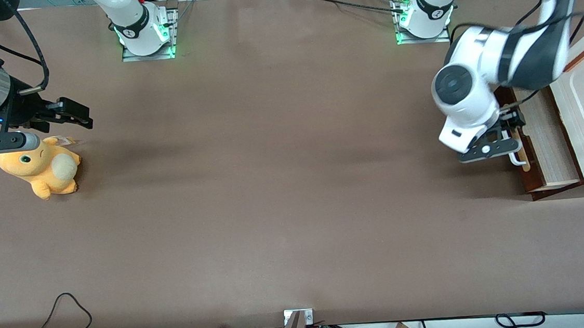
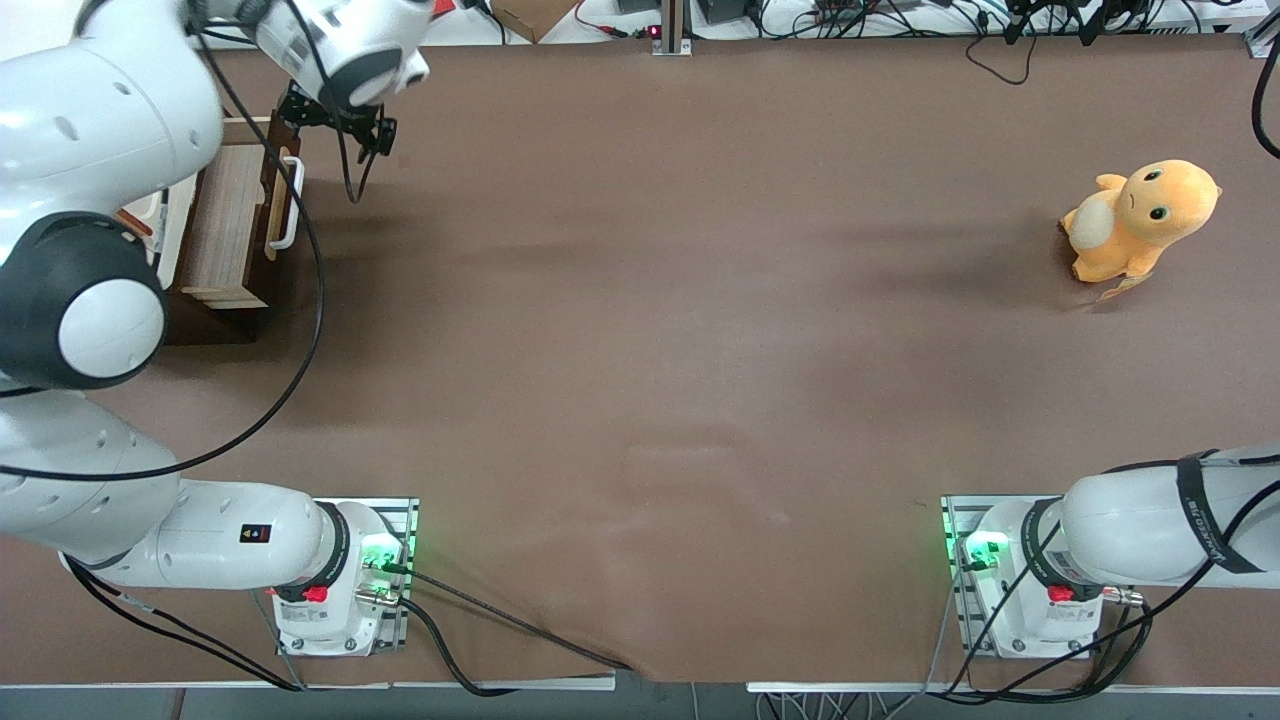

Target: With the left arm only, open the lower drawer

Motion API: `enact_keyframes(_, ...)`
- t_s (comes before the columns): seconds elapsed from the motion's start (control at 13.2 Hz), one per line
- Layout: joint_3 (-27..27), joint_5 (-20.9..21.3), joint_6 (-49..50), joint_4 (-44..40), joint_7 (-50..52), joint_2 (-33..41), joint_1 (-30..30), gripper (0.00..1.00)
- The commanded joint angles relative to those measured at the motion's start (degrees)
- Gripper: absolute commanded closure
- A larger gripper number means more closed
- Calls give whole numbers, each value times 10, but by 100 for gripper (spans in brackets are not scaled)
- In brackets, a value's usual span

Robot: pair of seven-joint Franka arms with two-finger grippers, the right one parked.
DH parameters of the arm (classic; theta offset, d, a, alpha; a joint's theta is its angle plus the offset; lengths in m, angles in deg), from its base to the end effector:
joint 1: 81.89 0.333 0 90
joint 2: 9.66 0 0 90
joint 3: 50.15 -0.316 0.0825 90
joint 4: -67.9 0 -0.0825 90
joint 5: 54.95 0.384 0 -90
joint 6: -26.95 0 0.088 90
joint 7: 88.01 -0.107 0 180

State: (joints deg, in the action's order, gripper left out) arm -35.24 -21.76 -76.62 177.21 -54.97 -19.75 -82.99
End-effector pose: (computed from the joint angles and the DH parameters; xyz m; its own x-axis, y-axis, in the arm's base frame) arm 0.5650 -0.1092 0.3991 0.9967 0.0805 -0.0069 0.0646 -0.8457 -0.5297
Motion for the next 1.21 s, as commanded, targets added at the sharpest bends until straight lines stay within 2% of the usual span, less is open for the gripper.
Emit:
enact_keyframes(0.0, -3, -114, 48, -45, -41, 38, 16, 0)
enact_keyframes(0.08, -3, -135, 70, -68, -81, 45, 17, 0)
enact_keyframes(0.23, -23, -203, 92, -109, -158, 60, 32, 0)
enact_keyframes(0.38, -74, -284, 104, -135, -240, 74, 35, 0)
enact_keyframes(0.45, -99, -311, 111, -143, -270, 80, 35, 0)
enact_keyframes(0.61, -120, -323, 116, -149, -306, 89, 35, 0)
enact_keyframes(1.14, -121, -319, 118, -158, -330, 95, 36, 0)
